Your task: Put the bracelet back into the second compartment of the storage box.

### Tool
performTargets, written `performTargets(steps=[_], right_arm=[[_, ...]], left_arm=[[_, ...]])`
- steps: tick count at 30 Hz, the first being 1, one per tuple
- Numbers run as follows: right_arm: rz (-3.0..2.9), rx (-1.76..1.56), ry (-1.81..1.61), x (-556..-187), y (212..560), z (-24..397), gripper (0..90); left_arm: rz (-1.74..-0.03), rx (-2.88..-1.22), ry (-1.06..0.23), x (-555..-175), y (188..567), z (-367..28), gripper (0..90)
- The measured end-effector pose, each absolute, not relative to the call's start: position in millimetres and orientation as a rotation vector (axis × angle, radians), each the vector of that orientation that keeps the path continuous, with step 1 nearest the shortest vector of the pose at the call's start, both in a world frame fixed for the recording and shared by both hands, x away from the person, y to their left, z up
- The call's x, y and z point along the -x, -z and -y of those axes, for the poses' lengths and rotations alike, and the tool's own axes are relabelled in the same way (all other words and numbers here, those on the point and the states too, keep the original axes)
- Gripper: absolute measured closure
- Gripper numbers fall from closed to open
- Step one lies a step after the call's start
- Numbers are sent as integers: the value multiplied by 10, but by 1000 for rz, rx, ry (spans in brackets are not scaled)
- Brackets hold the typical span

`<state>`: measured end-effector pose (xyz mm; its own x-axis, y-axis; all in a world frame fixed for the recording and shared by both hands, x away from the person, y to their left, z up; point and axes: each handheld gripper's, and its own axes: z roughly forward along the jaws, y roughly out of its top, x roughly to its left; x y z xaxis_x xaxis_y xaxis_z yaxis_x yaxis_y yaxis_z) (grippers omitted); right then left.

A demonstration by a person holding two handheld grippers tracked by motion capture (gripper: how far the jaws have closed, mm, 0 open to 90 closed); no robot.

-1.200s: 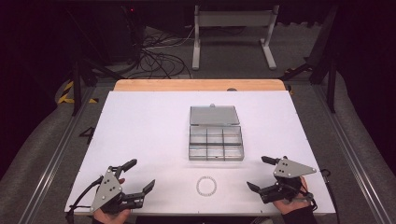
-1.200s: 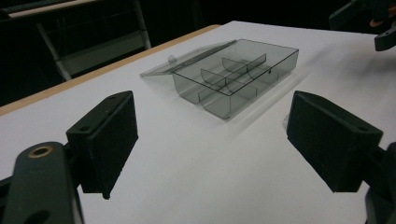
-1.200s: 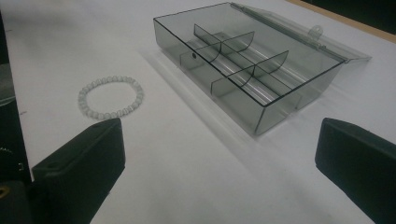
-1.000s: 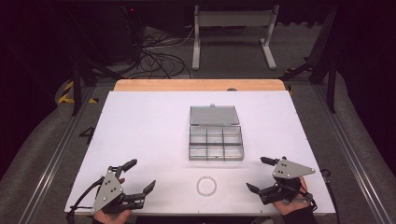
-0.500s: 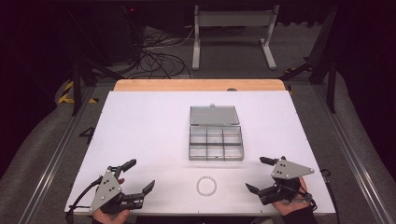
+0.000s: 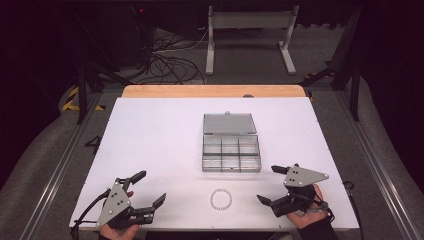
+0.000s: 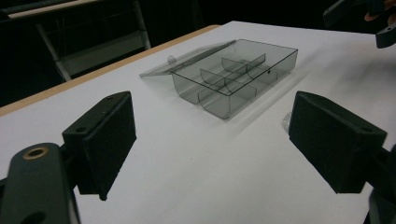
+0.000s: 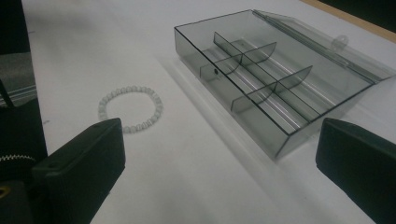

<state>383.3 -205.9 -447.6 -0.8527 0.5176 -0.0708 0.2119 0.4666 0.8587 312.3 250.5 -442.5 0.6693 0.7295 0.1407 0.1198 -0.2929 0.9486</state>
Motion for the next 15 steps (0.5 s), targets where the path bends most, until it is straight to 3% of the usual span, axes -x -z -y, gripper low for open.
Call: performTargets(steps=[15], right_arm=[[-2454, -560, -1352, -3919, 4386, 1773, 16]], left_arm=[[-680, -1799, -699, -3128, 4426, -2509, 158]])
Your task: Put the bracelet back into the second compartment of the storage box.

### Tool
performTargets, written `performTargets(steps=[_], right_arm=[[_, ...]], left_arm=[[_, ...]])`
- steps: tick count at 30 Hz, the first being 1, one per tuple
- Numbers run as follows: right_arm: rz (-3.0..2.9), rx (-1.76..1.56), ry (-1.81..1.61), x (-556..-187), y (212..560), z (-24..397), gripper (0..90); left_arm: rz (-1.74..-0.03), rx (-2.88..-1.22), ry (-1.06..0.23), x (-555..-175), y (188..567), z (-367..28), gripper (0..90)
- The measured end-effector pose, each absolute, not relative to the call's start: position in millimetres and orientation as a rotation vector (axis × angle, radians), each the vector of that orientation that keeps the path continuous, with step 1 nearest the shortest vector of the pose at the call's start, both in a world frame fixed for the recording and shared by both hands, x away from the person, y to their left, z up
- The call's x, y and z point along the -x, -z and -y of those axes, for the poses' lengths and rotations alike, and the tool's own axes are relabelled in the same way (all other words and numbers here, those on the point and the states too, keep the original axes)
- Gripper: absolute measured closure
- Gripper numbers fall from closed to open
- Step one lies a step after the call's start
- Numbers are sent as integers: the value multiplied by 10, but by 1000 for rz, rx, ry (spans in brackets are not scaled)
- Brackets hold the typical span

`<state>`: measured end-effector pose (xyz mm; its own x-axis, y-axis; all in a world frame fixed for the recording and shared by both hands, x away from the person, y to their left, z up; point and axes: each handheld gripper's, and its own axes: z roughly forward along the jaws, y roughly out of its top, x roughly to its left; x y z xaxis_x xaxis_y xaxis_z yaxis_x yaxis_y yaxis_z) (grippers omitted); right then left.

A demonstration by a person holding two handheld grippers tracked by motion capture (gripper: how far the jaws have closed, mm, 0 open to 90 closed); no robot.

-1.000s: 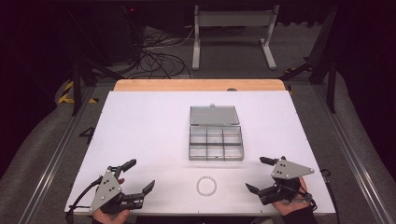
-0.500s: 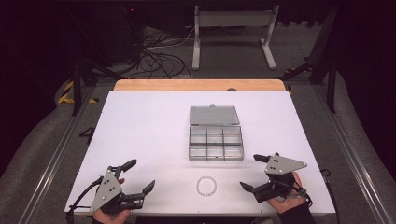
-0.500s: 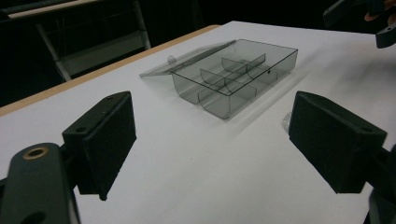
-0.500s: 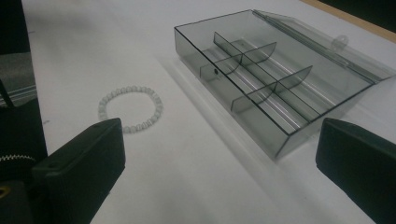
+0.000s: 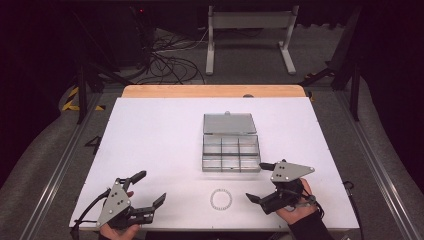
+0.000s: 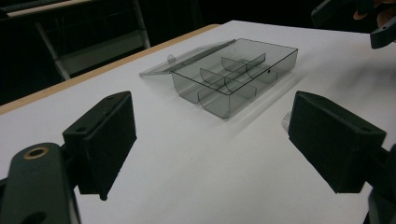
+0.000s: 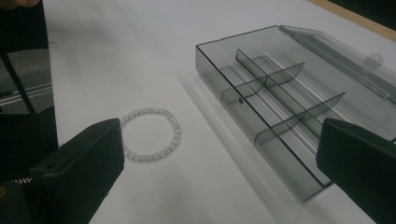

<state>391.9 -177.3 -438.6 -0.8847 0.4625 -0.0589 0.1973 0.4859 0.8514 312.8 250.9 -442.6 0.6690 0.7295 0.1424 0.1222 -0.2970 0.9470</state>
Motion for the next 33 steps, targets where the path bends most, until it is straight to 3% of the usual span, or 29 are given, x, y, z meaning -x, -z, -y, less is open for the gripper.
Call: performTargets(steps=[21, 33], right_arm=[[-2504, -452, -1358, -3976, 4318, 1319, 8], [-2537, -489, -1391, -3986, 4308, 1297, 2]], left_arm=[[-683, -1802, -702, -3127, 4427, -2510, 160], [-682, -1801, -701, -3125, 4426, -2510, 162]])
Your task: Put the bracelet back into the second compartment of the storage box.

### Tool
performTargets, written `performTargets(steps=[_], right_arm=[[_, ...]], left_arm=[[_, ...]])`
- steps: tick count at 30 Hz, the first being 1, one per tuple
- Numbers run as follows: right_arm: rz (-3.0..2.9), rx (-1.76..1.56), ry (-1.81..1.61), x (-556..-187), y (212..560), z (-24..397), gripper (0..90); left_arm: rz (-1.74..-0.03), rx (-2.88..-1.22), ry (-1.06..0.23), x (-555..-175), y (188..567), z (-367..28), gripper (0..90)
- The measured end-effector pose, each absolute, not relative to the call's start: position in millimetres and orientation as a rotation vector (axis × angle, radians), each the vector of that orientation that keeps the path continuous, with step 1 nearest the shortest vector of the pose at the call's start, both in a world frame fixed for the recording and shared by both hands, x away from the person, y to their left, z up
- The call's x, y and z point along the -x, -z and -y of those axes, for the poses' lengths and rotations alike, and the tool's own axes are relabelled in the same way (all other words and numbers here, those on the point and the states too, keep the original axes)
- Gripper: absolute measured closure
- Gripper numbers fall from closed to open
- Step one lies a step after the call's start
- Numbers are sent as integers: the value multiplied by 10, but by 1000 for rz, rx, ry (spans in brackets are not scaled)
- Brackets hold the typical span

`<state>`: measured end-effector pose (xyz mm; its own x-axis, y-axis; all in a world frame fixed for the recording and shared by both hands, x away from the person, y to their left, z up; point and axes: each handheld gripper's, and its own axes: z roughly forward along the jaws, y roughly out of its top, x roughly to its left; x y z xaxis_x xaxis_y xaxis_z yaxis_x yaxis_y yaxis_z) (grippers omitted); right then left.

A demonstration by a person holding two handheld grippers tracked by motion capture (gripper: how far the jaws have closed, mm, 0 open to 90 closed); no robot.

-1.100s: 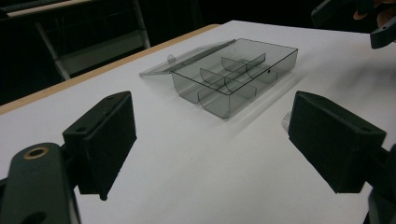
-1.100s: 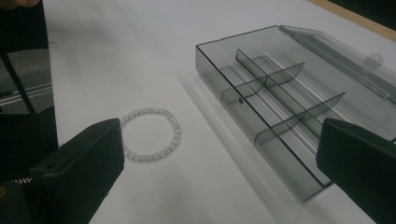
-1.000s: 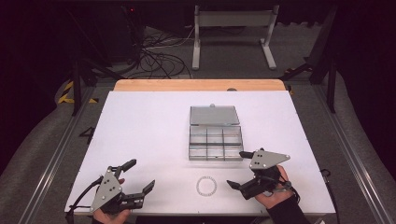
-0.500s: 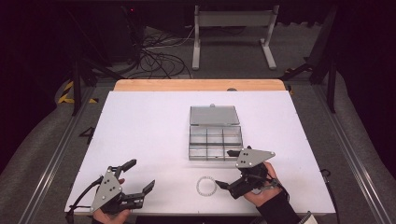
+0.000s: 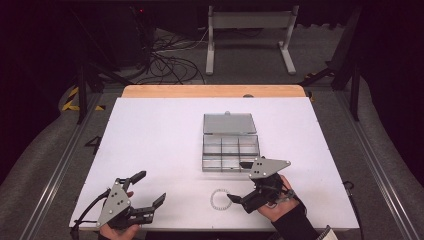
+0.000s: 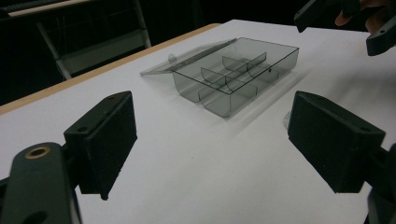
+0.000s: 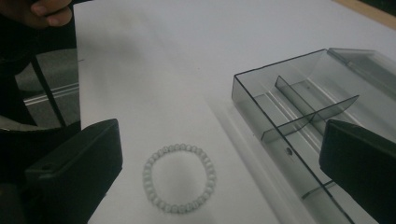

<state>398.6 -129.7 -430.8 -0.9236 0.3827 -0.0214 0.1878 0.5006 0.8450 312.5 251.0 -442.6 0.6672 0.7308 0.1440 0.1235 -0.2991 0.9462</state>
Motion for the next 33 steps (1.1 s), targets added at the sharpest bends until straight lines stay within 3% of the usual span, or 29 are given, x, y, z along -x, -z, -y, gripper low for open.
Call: performTargets(steps=[10, 22, 33], right_arm=[[-2607, -602, -1339, -4005, 4305, 1247, 99], [-2707, -634, -1141, -4054, 4313, 1096, 352], [-2781, -642, -947, -4135, 4356, 944, 475]], left_arm=[[-682, -1804, -701, -3126, 4427, -2510, 163], [-685, -1808, -694, -3127, 4429, -2505, 163], [-686, -1808, -688, -3129, 4430, -2507, 163]])
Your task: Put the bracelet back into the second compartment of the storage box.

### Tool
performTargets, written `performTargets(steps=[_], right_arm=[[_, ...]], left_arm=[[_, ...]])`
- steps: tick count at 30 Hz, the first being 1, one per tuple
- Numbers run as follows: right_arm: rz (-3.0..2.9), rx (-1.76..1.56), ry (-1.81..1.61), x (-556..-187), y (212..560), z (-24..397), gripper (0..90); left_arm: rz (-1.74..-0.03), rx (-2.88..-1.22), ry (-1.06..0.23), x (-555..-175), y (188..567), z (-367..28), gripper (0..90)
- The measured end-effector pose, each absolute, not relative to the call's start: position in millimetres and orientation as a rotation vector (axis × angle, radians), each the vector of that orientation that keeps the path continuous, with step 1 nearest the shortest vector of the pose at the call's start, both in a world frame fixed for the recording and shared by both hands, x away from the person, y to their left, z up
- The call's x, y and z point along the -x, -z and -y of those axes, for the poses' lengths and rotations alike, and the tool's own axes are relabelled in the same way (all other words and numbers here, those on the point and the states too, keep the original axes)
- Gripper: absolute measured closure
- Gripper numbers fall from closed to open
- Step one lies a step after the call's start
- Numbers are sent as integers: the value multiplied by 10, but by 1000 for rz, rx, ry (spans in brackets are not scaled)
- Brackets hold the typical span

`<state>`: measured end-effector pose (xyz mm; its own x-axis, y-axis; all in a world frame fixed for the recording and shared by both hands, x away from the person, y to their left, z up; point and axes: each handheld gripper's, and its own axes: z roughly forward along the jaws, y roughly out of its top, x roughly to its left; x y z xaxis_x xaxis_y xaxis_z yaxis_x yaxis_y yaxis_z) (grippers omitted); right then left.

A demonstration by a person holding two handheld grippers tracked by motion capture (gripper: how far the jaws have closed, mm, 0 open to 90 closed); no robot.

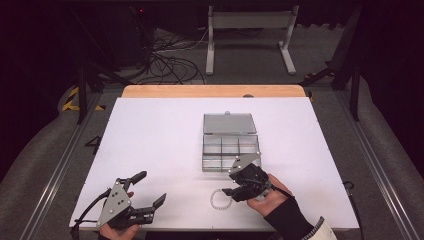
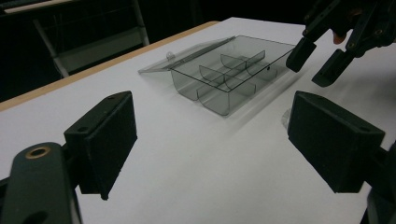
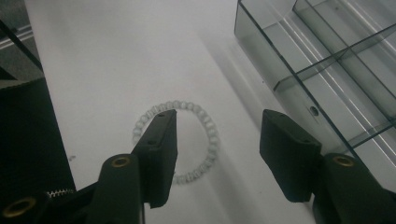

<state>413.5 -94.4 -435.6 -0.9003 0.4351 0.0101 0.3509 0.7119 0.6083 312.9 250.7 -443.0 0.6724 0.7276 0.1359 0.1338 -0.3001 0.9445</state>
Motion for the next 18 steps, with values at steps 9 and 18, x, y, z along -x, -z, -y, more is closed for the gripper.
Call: performTargets(steps=[9, 18], right_arm=[[-2837, -642, -819, -4174, 4398, 830, 536], [-2899, -641, -712, -4228, 4443, 727, 583]], left_arm=[[-685, -1810, -688, -3133, 4429, -2507, 163], [-686, -1815, -681, -3135, 4430, -2507, 163]])
